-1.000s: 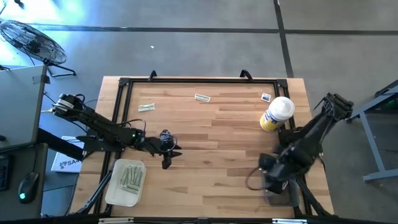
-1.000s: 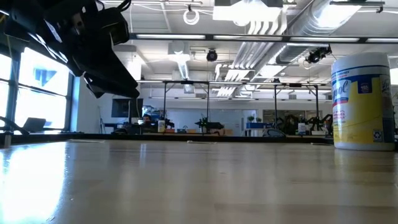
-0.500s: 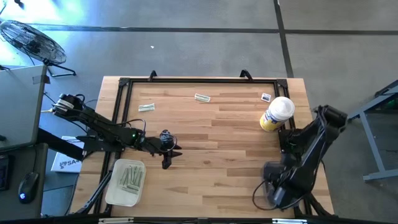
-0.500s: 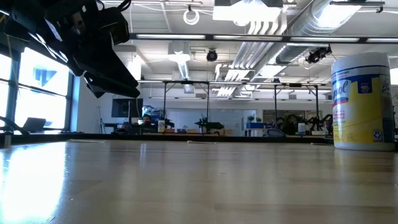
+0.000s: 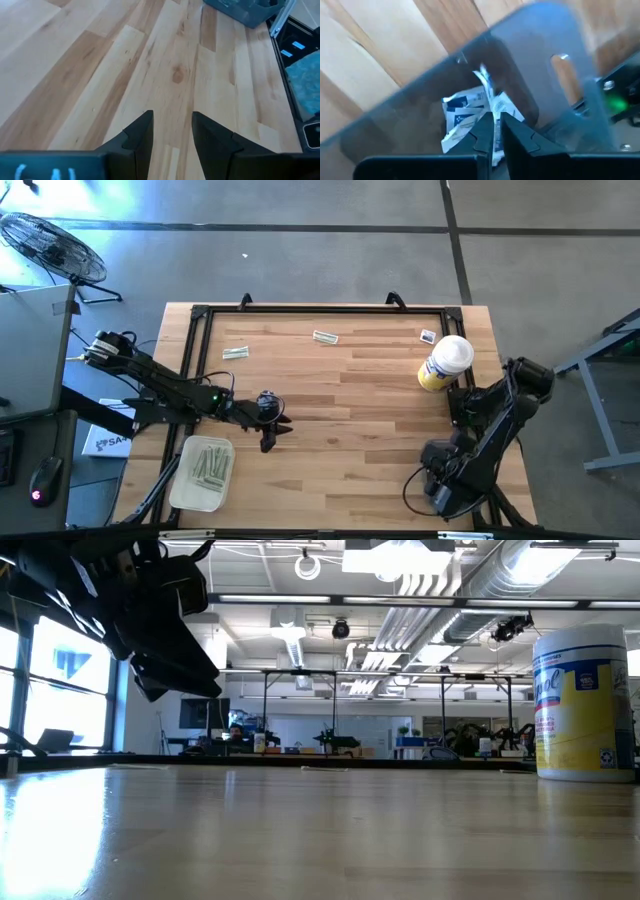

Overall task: Pick & Place First Aid Supplies
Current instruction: Put the blue alcohol pad into the black bin

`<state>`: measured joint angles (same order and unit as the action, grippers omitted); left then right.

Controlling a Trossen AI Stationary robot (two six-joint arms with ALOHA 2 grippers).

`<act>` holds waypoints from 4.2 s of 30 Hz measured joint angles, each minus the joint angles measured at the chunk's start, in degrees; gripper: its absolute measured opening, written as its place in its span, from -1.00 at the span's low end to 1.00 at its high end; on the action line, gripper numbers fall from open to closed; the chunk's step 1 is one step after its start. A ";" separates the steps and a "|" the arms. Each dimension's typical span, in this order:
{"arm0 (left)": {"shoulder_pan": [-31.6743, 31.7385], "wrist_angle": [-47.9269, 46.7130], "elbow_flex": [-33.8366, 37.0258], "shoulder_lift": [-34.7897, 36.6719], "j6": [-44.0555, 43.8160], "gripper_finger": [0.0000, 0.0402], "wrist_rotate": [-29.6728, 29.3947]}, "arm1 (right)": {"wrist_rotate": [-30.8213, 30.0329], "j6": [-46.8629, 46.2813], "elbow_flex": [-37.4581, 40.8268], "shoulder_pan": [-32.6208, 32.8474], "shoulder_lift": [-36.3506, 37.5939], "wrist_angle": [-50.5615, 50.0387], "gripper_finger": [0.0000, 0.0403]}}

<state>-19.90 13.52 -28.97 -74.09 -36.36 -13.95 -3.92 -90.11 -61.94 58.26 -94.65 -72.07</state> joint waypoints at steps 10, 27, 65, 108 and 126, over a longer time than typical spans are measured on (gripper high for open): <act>0.00 0.00 0.00 -0.01 -1.42 -0.34 1.58 | 10.34 -1.17 5.45 -0.10 0.14 6.30 -0.64; 0.00 4.12 0.02 -0.04 0.11 -0.34 -1.82 | -10.58 11.68 -26.65 -12.25 1.66 -17.79 -0.58; 0.00 4.28 0.02 -0.04 0.31 -0.34 -1.69 | -13.64 54.39 3.18 -101.45 2.05 20.41 0.06; 0.00 2.95 0.02 -0.04 2.21 -0.34 -1.58 | -24.00 44.06 19.72 -106.11 2.38 44.63 -0.28; 0.00 2.93 0.02 -0.04 1.60 -0.34 -1.50 | -25.71 39.47 20.94 -105.02 1.94 47.06 -0.35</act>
<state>-19.90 16.45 -28.95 -74.13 -34.76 -15.44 -29.62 -50.63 -41.00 -46.76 -92.71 -25.01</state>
